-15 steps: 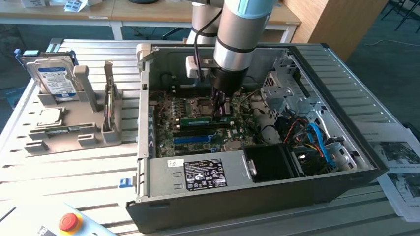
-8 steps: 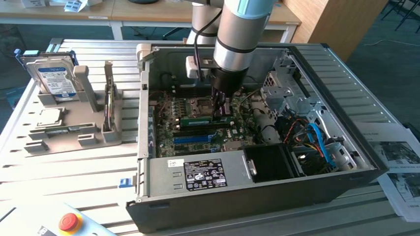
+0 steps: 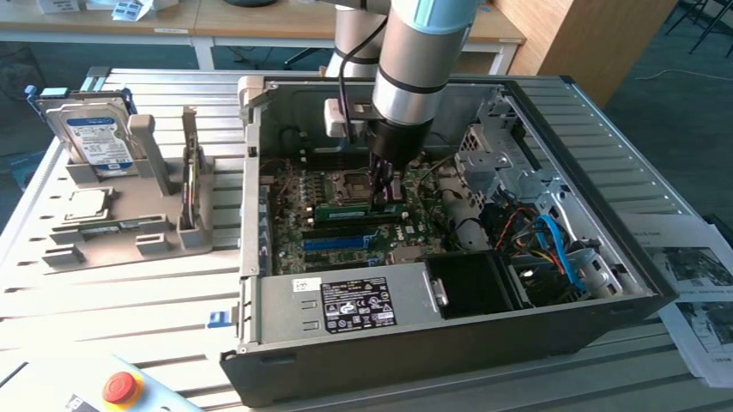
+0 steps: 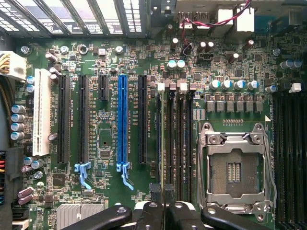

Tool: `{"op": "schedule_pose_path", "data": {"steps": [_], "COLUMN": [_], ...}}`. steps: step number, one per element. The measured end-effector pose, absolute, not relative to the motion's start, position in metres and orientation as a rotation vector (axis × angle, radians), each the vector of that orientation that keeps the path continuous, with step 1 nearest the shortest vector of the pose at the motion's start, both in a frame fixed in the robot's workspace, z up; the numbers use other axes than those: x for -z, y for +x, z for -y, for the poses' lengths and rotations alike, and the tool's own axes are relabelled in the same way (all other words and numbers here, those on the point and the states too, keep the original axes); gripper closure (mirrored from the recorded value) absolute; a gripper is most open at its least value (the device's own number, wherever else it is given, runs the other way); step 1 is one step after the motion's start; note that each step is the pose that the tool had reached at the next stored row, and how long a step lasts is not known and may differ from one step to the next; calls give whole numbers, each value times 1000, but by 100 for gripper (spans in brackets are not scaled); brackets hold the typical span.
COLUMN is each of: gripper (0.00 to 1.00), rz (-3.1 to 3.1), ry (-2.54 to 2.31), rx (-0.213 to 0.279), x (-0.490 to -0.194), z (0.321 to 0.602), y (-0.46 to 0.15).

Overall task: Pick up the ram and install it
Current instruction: 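Insert the ram into the slot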

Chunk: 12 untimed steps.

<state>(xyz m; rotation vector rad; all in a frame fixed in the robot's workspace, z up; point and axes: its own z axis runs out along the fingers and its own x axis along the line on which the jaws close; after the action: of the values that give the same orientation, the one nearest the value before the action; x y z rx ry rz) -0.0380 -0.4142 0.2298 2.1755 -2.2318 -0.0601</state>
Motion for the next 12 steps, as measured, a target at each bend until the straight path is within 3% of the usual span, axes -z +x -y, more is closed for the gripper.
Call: {"op": "schedule_pose_path", "data": {"steps": [12], "gripper": [88], "rz": [2232], "ry": [2175], "rx": [60], "x": [-230], "z": [414], "y": [-38]}}
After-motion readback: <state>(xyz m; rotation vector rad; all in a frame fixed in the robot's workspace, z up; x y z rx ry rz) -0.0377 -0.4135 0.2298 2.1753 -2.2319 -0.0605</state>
